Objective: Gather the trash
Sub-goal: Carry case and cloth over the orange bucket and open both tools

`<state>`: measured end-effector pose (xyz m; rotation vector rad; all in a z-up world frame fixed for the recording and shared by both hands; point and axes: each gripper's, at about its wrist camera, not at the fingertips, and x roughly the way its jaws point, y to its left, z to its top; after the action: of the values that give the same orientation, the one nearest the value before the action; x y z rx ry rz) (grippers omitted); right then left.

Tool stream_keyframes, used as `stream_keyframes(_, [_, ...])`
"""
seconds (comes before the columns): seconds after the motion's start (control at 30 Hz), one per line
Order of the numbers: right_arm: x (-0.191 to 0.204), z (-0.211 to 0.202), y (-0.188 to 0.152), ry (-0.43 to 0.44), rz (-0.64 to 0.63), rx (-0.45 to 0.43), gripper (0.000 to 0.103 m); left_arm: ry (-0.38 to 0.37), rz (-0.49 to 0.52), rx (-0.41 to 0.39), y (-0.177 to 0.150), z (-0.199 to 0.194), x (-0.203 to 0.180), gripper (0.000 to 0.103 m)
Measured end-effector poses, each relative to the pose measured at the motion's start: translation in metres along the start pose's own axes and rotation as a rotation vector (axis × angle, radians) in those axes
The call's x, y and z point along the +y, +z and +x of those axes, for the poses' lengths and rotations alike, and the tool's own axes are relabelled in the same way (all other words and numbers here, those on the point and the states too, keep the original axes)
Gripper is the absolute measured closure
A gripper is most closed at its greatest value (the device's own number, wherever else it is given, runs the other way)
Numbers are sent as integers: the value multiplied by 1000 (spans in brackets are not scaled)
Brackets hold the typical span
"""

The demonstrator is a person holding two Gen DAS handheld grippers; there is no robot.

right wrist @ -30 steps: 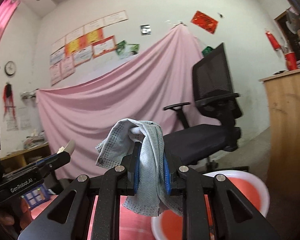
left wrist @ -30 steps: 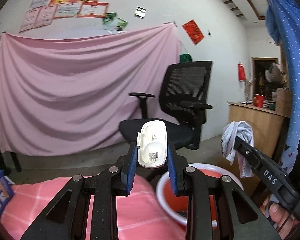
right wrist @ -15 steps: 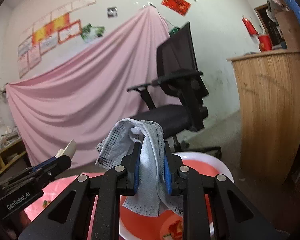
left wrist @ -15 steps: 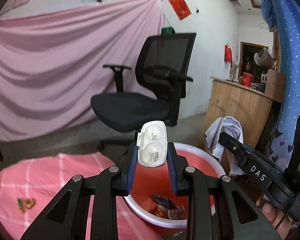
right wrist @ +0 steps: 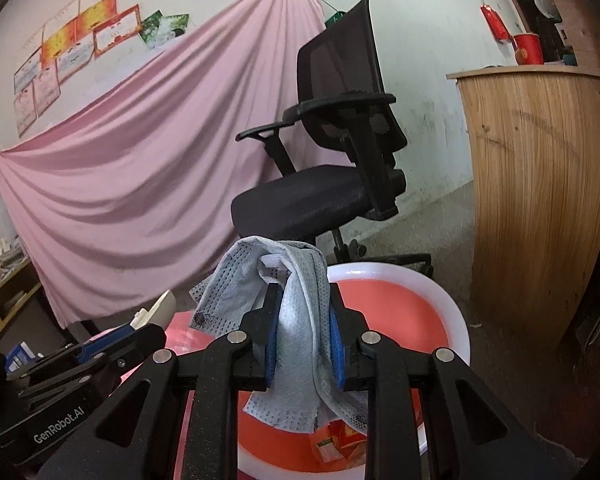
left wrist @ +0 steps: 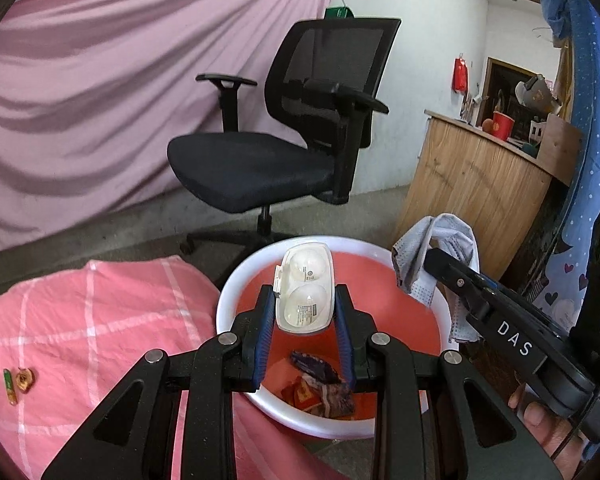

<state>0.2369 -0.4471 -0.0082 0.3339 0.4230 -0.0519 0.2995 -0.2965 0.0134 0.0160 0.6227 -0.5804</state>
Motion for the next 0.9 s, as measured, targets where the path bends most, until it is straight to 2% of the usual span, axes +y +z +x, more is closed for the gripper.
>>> stream_keyframes(0.07, [-1, 2, -1, 1, 5, 15, 81, -10, -12, 28, -3, 3, 3, 78])
stream_keyframes(0.13, [-1, 4, -2, 3, 11, 24, 72, -19, -22, 48, -3, 7, 4, 78])
stream_keyframes(0.3, [-2, 7, -3, -4, 16, 45, 69, -20, -19, 72, -6, 11, 6, 76])
stream_keyframes(0.37, [-3, 9, -3, -9, 17, 54, 62, -18, -19, 75, -6, 12, 7, 73])
stream_keyframes(0.53, [-4, 10, -4, -13, 20, 62, 53, -11, -36, 67, -7, 9, 12, 72])
stream_keyframes(0.67, [-3, 10, -4, -15, 20, 63, 51, 1, -55, 52, -6, 5, 20, 66])
stream_keyframes(0.77, [-3, 9, -3, -16, 20, 53, 47, 14, -66, 31, -6, -2, 26, 66])
stream_keyframes(0.83, [-1, 8, -3, -13, 19, 42, 37, 26, -73, 18, -6, -7, 29, 66])
stream_keyframes(0.9, [1, 7, -2, -9, 15, 30, 35, 36, -83, 4, -5, -13, 34, 62])
